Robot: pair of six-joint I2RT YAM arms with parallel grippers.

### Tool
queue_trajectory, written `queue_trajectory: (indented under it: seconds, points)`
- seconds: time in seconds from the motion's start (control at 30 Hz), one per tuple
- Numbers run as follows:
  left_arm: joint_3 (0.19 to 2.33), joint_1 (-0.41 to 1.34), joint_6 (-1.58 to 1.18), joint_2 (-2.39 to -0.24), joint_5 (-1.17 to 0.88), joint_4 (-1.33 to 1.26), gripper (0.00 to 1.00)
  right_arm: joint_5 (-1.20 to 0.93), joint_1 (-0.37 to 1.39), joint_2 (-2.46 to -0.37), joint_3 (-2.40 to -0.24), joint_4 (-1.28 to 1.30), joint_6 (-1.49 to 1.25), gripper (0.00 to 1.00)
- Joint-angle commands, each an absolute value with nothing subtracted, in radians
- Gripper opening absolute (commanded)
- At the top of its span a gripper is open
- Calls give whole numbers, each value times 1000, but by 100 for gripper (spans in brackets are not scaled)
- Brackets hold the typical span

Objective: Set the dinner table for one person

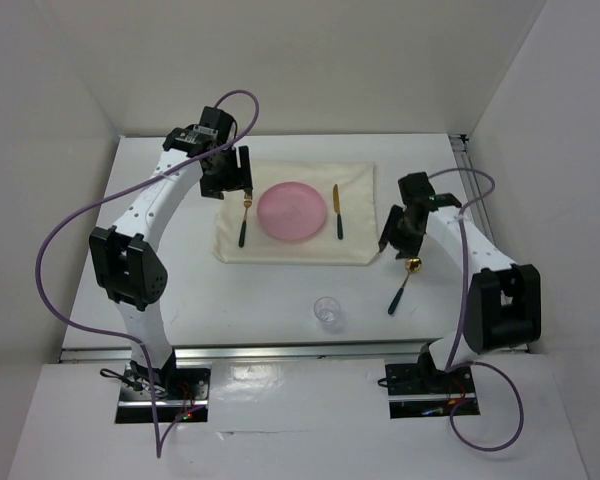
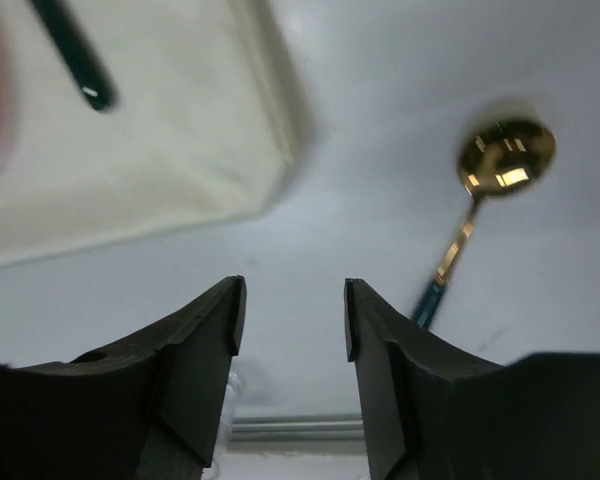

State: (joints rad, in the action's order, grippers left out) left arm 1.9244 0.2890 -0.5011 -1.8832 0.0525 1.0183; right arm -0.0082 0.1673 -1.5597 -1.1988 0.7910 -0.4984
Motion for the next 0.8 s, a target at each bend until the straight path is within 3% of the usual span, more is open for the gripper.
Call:
queue_trajectory:
  seconds: [0.0, 0.2, 0.77]
  points:
    - [1942, 290, -503, -1855, 38, 1005, 83, 15, 153, -1465, -1036, 859, -615, 57]
    - [1931, 290, -494, -1864, 29, 1005, 82, 5, 143, -1359, -878, 868, -750, 57]
    - [1922, 290, -483, -1873, 29, 996, 82, 25, 132, -1391, -720, 801, -879, 57]
